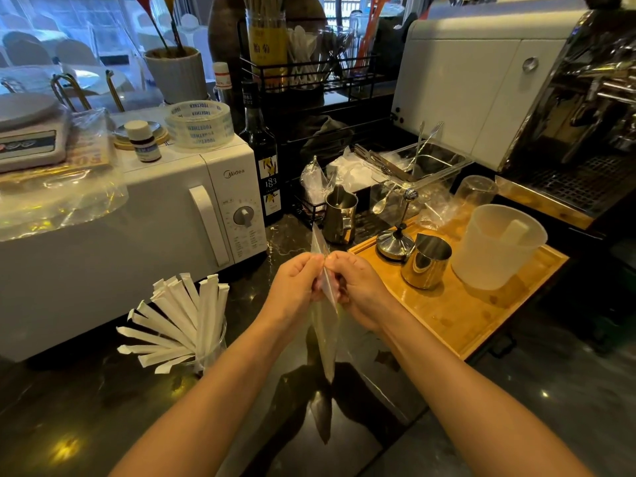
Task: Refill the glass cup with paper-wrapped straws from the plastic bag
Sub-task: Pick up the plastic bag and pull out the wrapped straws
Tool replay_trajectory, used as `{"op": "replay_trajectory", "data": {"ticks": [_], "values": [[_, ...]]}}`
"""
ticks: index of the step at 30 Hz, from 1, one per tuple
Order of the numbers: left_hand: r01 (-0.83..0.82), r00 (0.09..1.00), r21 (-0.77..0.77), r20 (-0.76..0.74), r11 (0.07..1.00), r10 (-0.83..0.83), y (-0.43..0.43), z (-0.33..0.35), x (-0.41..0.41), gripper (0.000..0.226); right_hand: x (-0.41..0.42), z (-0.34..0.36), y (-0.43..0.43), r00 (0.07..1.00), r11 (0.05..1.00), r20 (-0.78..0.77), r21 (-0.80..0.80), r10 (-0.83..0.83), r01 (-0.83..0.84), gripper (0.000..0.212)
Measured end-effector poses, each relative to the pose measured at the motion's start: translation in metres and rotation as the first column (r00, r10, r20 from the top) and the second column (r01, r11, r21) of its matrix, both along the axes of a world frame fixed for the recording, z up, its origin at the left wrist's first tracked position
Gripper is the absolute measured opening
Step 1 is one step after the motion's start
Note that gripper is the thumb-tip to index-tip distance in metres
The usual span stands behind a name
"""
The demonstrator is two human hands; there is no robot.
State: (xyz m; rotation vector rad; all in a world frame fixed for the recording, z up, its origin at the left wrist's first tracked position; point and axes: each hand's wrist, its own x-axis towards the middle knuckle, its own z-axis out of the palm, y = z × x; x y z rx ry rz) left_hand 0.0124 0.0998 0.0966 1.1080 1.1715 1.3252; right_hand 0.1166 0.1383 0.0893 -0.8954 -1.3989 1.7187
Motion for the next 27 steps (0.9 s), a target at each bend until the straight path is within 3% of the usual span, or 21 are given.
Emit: {"op": "replay_trajectory", "data": {"ticks": [4,7,9,14,20,27], "values": [[-0.004,0.999,-0.015,0.05,1.0,0.005,-0.001,-0.001,0.002,0.032,0.002,0.0,0.0,0.997,0.999,-0.082,-0.037,0.006,-0.009,0.038],[-0.001,0.978,-0.051,0.21,0.999,0.012,0.0,-0.001,0.0,0.036,0.001,-0.001,0.0,0.97,0.99,-0.24,-0.144,-0.034,-0.001,0.041],[0.029,0.987,-0.059,0.159,0.998,-0.019,0.0,0.002,-0.004,0.035,-0.001,-0.002,-0.001,0.964,0.99,-0.262,-0.143,-0.045,0.008,0.046],[0.023,0.946,-0.044,-0.322,0.999,-0.036,-0.002,0.017,-0.028,0.029,0.007,0.006,0.004,0.998,0.999,-0.055,-0.012,0.036,-0.037,0.039],[-0.117,0.897,0.016,-0.428,0.993,0.113,0.0,0.019,-0.039,0.032,0.032,0.023,0.022,0.909,0.976,0.414,0.175,0.046,-0.128,0.036],[-0.184,0.87,0.057,-0.454,0.981,0.19,0.005,0.021,-0.053,0.032,0.058,0.029,0.03,0.793,0.968,0.609,0.187,0.017,-0.165,0.03]]}}
